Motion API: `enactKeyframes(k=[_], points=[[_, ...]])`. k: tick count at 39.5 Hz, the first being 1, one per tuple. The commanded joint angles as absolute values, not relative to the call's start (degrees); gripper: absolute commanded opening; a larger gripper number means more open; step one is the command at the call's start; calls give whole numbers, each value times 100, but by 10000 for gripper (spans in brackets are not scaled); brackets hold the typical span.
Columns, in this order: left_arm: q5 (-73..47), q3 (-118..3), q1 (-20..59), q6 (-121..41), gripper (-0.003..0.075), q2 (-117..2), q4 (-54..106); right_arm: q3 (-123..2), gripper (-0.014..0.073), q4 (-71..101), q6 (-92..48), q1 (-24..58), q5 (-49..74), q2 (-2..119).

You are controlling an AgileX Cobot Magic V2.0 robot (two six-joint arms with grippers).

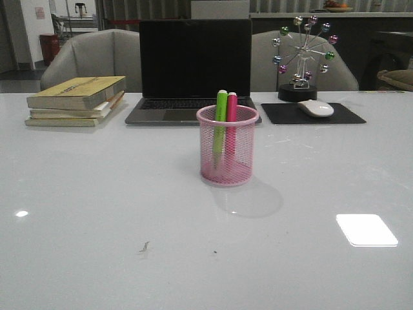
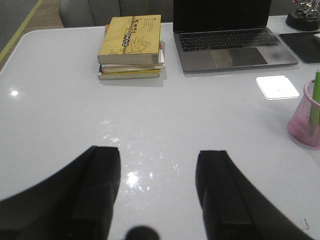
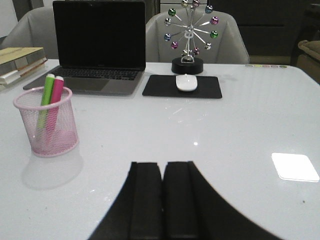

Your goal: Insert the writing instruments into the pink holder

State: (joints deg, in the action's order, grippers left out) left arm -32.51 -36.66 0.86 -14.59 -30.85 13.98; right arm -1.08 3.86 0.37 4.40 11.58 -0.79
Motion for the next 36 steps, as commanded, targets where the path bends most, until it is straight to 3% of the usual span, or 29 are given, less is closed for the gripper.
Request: enactKeyframes(k=[1,36], points=[[-2771,-3824,64,-1412,404,-3118,1501,-3,20,386,0,444,429,-165],[-2771,-3824,64,-1412,404,-3118,1501,176,20,386,0,444,517,-165]])
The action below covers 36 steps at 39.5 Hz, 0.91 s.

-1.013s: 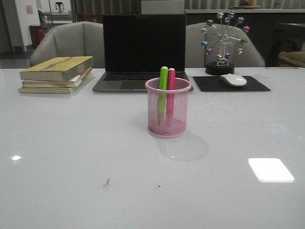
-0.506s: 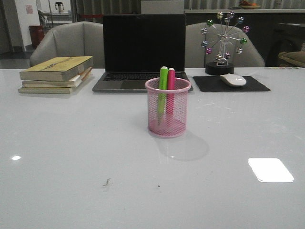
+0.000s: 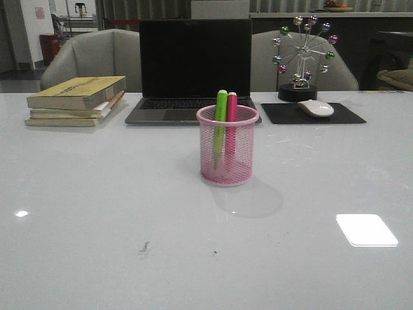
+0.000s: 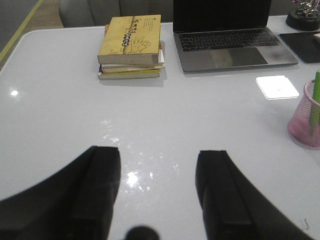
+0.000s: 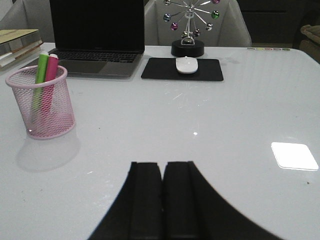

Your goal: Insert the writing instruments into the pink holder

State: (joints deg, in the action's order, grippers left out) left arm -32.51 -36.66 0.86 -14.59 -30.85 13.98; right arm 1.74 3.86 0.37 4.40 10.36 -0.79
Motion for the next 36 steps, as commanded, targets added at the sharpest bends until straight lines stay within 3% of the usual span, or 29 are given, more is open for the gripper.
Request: enactKeyframes(k=[1,14,25,36], points=[[-2771,-3824,64,-1412,404,-3118,1501,176,20,386,0,444,517,-165],[-2756,-3824,64,-1412,386,-3118,1344,176,20,386,0,444,517,-165],[-2169,-3824,64,-276,85,-2885,495,176,20,386,0,444,517,-165],[-493,-3295,64,-210,96,-1936,118,176,20,386,0,444,517,-165]])
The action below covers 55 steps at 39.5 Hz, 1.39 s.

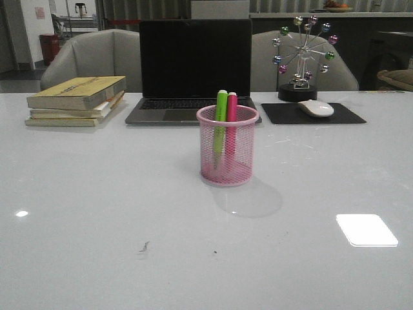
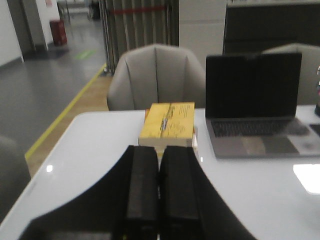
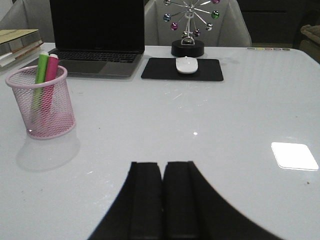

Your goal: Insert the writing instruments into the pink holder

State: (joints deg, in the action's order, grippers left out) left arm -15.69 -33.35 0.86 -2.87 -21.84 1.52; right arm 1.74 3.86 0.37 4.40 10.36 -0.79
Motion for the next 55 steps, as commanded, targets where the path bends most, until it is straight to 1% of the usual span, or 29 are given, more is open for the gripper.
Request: enactKeyframes(k=[1,9,18,26,41,43,55], points=[[-333,-3188,64,-210,96,-1848,118,176,20,386,0,444,517,-165],[575,-2267,64,-210,96,-877,0,176,20,386,0,444,517,-165],[846,-1501,80,-210,94,196,35,176,20,386,0,444,517,-165],[962,-1135,148,-210,94,167,48,176,20,386,0,444,521,-165],[954,61,148,-210,92,167,91,176,20,386,0,444,521,-165],[668,49,148,-210,92,167,91,176,20,386,0,444,521,-165],[635,49,148,-210,92,167,91,176,20,386,0,444,521,-165]])
